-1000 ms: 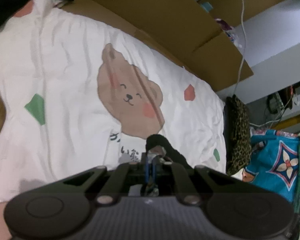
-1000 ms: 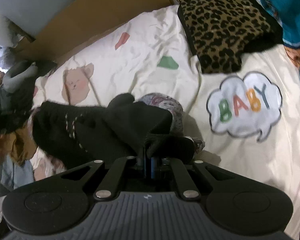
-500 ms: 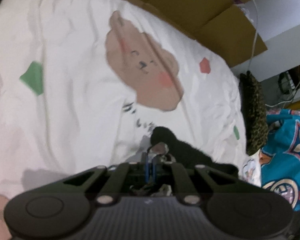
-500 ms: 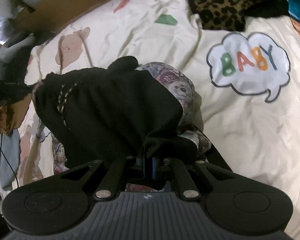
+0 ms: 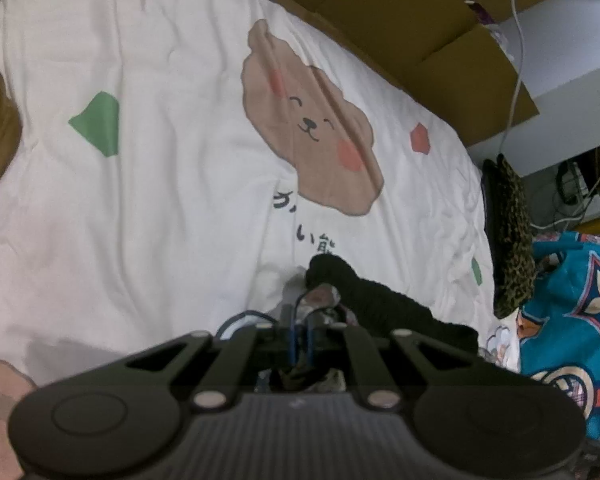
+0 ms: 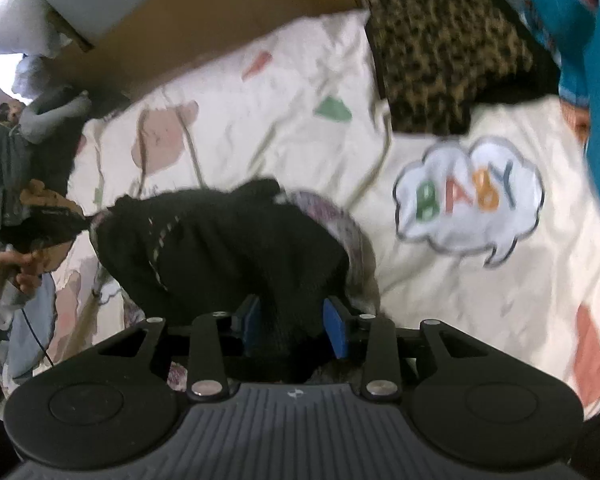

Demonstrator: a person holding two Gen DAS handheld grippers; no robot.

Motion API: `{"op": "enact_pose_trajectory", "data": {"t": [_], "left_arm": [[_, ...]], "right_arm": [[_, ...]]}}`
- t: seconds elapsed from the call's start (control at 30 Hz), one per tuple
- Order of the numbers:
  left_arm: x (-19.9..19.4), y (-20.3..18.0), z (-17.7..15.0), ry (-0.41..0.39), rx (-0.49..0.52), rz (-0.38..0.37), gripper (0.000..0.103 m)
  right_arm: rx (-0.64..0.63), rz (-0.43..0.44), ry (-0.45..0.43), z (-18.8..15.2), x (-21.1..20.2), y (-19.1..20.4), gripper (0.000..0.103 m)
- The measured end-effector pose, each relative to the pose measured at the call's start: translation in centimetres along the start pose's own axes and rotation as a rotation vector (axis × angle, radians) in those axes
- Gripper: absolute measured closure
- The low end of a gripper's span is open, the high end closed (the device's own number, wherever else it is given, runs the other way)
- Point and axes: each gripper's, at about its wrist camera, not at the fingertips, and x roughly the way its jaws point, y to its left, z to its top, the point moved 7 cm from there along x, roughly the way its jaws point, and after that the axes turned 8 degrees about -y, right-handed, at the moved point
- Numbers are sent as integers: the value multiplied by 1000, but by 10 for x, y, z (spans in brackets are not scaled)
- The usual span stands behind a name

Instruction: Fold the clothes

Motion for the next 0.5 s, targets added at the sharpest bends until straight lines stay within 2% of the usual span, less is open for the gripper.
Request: {"op": "enact_pose_trajectory", "data": {"t": [0.2,0.5], "left_arm": [[-2,-3,-3,-15,29,-7,97],[1,4,-11,-2,28,12,95]], "right_arm": [[-110,-6,-20,39,5,14,55],[-245,51,42,70,84,51,55]]}}
